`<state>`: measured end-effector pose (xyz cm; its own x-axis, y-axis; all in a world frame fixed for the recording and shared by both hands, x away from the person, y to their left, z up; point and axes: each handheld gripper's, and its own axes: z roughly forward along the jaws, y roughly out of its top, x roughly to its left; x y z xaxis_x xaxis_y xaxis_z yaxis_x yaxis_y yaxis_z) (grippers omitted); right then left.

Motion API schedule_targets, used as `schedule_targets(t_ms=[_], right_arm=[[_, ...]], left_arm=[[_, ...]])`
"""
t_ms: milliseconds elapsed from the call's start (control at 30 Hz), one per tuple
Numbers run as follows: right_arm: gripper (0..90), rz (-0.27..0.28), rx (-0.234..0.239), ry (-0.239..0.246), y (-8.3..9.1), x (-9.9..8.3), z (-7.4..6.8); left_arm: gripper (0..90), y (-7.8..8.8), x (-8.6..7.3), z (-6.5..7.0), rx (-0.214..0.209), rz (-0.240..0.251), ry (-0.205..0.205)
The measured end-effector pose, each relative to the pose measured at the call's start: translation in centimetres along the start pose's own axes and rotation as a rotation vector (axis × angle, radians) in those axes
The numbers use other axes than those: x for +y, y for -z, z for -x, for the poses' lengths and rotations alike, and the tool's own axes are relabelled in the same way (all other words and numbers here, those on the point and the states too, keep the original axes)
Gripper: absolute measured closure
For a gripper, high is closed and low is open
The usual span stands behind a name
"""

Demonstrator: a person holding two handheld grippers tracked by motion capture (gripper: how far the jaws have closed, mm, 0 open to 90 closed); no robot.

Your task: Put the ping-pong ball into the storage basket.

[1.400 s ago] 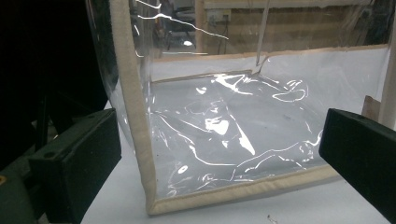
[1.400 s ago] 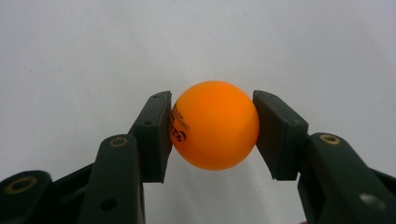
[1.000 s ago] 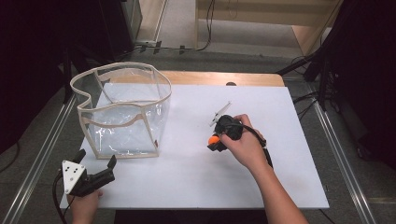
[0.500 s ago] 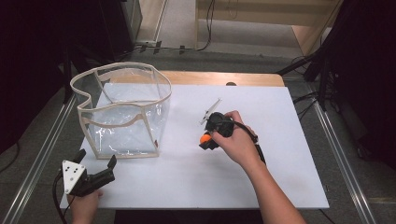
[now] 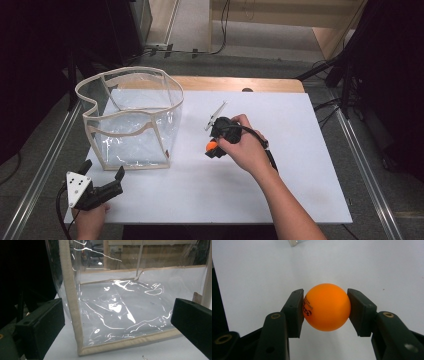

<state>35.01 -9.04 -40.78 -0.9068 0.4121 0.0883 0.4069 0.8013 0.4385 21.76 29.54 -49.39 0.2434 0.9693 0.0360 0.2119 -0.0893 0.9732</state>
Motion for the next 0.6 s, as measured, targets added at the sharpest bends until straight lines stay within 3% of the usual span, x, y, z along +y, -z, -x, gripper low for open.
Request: schedule_targets(t_ms=[600], right_arm=[[47.6,0.016,0.017,0.041,0.6,2.5,-0.4]], left_arm=[[0.0,0.0,0.0,0.0,-0.002,0.001,0.004]])
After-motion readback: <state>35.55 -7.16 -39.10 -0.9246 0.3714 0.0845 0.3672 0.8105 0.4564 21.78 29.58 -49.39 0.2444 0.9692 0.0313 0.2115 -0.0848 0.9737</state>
